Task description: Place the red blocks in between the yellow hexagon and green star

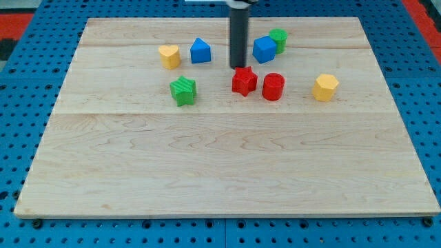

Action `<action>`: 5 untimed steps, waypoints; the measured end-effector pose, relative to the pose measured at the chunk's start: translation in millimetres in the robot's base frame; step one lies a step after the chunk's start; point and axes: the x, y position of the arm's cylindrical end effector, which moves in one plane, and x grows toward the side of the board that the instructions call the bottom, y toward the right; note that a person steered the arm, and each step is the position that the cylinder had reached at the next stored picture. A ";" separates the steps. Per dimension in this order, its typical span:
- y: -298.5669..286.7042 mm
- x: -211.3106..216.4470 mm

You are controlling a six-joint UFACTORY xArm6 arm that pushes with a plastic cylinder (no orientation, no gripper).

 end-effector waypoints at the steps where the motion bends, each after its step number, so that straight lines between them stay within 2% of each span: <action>1: 0.8 2.9; 5: -12.7 16.7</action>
